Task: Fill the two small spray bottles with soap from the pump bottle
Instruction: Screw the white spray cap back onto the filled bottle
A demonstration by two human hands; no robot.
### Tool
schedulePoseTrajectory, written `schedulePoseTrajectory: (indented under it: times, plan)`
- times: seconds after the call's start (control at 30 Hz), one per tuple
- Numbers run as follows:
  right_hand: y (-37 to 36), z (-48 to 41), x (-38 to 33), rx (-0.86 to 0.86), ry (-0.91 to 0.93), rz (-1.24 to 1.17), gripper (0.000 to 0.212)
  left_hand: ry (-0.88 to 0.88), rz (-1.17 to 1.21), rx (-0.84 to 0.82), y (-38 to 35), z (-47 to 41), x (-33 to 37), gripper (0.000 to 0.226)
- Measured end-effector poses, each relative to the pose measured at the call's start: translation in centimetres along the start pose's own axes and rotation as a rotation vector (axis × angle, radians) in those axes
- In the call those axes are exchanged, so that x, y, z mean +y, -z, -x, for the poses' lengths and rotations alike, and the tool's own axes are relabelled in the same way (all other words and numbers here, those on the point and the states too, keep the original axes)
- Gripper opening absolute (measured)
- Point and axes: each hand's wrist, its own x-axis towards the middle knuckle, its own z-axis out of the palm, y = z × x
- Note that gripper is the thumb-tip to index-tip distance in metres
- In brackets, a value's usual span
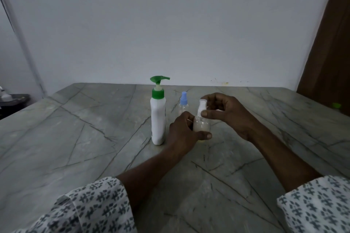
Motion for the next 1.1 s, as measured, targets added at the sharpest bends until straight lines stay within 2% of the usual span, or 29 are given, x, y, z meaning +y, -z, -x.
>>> schedulePoseTrajectory:
  times: [0.07,0.13,0.27,0.33,0.47,0.53,0.6,0.7,0.83,0.9,1.03,1.1]
  plan:
    - [0.0,0.1,-0.1,-0.053,0.022,-0.085,0.041,0.001,-0.001,-0.003,0.1,0.0,0.0,0.053]
    - [-0.3,0.2,-0.1,-0.06,0.042,-0.081,0.041,0.001,-0.006,-0.001,0.1,0.0,0.1,0.054]
    - [-1.1,0.0,0.0,0.082,0.075,0.125,0.035,-0.003,-0.029,0.012,0.0,0.1,0.3,0.052]
    - [-1.5,0.0,0.2,0.084,0.051,0.185,0.037,-0.01,-0.037,0.007,0.0,0.2,0.4,0.051]
    - [-0.4,0.3,-0.3,-0.036,0.02,0.008,0.042,0.001,-0.017,-0.008,0.1,0.2,0.4,0.052]
    - [0.4,0.4,-0.4,-0.035,0.038,-0.068,0.045,0.001,-0.008,0.001,0.0,0.3,0.3,0.053]
    - [0.3,0.4,-0.4,-0.014,0.053,-0.025,0.041,0.002,-0.009,0.005,0.0,0.3,0.3,0.053]
    - [-0.7,0.4,-0.4,-0.012,0.06,0.121,0.023,0.004,-0.014,0.006,0.0,0.2,0.3,0.053]
    - [-0.7,0.3,-0.6,0.025,0.046,0.09,0.012,0.006,-0.02,0.006,0.0,0.2,0.3,0.055]
    - [-0.3,0.4,-0.4,-0.017,0.036,0.124,0.023,0.005,-0.02,0.008,0.0,0.2,0.3,0.054]
    - [-0.8,0.3,0.1,0.01,0.024,0.187,0.013,-0.001,-0.028,0.002,0.1,0.2,0.4,0.052]
    - [-1.3,0.1,0.4,0.042,0.034,0.235,0.029,-0.011,-0.038,0.003,0.0,0.2,0.5,0.051]
